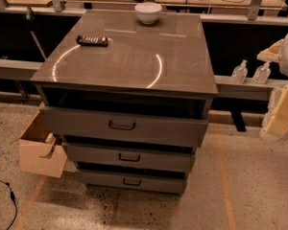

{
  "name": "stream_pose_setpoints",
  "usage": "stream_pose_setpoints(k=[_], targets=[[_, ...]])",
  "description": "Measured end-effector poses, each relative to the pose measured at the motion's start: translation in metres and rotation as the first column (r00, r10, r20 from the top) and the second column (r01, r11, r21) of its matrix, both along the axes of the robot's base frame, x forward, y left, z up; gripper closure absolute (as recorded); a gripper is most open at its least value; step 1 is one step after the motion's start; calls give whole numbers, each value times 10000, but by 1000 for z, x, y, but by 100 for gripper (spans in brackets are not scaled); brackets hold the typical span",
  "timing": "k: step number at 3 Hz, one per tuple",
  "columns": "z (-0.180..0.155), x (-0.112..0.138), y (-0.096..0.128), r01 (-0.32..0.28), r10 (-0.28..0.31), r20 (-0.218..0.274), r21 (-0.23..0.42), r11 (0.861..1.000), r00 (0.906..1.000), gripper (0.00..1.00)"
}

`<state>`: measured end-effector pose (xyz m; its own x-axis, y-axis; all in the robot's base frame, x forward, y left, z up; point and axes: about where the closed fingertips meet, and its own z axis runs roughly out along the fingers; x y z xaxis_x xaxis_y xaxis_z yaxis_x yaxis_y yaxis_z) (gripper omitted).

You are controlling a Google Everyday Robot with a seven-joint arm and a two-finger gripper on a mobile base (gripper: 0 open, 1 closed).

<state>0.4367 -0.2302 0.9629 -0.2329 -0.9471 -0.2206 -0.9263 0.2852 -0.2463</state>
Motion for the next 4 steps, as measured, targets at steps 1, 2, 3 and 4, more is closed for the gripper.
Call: stream_pose_setpoints(k=[1,2,3,4], targets=[[-24,-8,-20,224,-224,-51,5,9997,9997,0],[-53,-21,-34,208,-208,15,181,9996,9998,0],[-88,-30,-46,122,-125,101,280,9995,9999,0],[-135,-35,-56,21,-22,27,270,9996,10000,0]])
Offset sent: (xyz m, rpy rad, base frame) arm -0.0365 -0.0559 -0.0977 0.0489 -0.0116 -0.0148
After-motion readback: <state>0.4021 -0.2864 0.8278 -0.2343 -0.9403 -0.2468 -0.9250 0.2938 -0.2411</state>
